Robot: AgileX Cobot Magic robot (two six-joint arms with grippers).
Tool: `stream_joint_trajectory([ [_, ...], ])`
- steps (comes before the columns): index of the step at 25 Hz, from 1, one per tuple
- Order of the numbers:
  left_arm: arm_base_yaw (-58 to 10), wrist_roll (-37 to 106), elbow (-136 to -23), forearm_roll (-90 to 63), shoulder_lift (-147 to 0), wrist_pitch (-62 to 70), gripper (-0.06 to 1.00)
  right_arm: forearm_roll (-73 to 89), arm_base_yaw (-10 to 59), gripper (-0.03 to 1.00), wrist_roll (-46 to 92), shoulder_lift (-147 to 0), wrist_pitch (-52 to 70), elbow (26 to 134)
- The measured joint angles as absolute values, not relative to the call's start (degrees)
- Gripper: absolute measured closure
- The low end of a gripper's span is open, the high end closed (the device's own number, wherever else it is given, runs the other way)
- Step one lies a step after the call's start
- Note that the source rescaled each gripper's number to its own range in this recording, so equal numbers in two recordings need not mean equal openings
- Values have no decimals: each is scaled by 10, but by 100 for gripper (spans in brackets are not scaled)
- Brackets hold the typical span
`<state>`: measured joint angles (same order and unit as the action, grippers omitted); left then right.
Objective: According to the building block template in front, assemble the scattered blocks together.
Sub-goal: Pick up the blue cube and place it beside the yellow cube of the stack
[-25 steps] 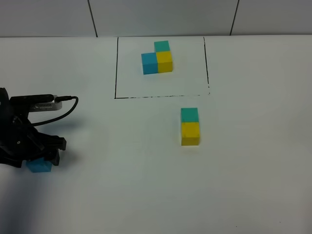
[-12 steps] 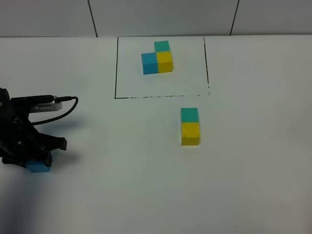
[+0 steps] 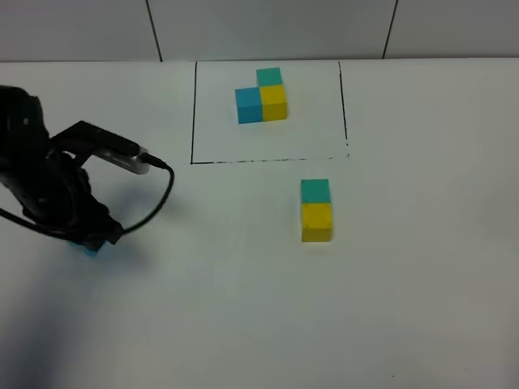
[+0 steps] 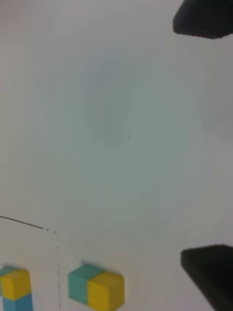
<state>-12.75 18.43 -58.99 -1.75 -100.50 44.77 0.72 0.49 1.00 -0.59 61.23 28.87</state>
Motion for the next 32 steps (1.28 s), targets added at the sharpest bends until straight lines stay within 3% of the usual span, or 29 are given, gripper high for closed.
stream_joint_trajectory([
  [4,-170,322,-660,-17,-1012,498,94,7,5,24,10,-6,612,289],
  [18,-305,547,-871,-17,-1156,529,94,7,5,24,10,-6,612,289],
  [32,-366,613,-959,-30,-1262,516,94,7,5,24,10,-6,612,289],
])
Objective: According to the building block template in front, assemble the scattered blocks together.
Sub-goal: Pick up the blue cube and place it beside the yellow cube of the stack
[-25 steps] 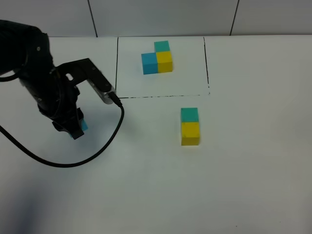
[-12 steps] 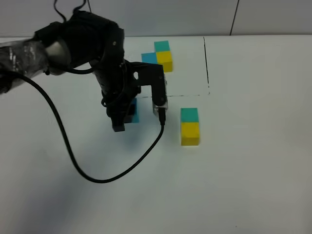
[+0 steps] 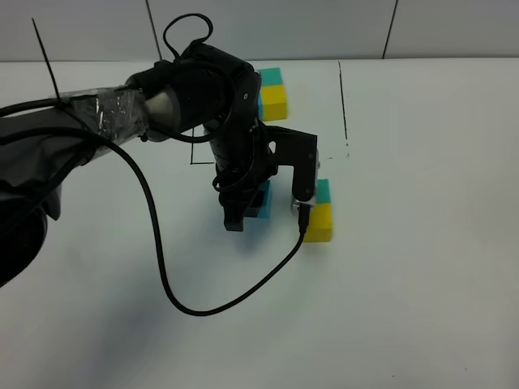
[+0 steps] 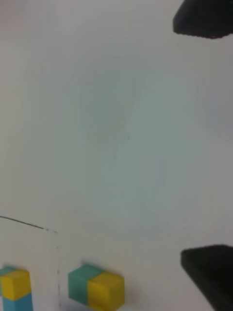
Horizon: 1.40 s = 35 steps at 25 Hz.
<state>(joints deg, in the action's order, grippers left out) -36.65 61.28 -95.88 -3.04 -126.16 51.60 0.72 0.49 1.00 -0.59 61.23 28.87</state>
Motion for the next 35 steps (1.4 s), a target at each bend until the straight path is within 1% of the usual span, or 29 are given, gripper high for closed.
stream_joint_trajectory([
  [7,-381,575,-970,-28,-1303,513,94,7,5,24,10,-6,612,289],
  [18,-389,569,-975,-54,-1309,490,94,7,5,24,10,-6,612,289],
  [35,-391,556,-976,-81,-1311,496,94,7,5,24,10,-6,612,289],
])
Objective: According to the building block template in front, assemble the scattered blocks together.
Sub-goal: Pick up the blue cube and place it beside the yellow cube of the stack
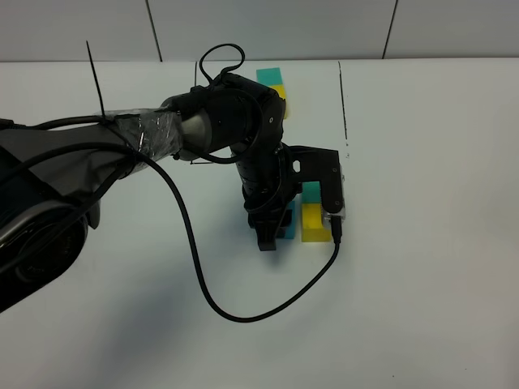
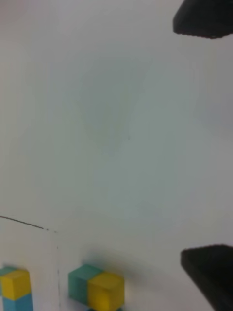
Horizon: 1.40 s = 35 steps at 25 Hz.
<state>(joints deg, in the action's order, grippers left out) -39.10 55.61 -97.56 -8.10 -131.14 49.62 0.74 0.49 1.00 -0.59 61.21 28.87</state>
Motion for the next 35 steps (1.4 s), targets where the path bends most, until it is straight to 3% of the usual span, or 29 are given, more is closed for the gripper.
stream_joint_trajectory([
  [35,-391,543,-976,-91,-1310,498,94,7,5,24,10,-6,612,289],
])
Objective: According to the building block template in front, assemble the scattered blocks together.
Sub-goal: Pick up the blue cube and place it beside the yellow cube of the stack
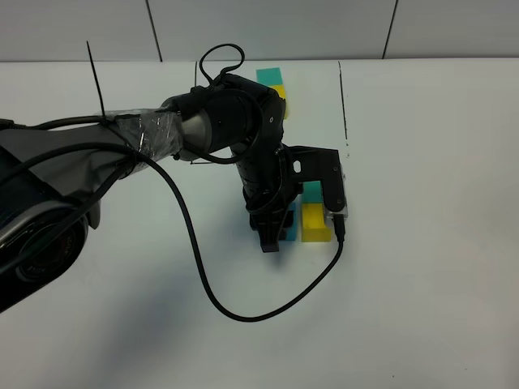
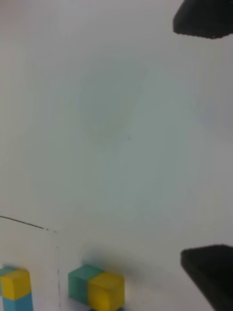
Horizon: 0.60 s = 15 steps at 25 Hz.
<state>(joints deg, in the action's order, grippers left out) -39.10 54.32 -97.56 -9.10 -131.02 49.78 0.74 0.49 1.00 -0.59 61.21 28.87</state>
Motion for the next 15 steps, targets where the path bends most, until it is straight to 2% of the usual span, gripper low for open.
stream_joint_trajectory([
  [15,-391,543,-976,-93,-1310,496,94,7,5,24,10,-6,612,289],
])
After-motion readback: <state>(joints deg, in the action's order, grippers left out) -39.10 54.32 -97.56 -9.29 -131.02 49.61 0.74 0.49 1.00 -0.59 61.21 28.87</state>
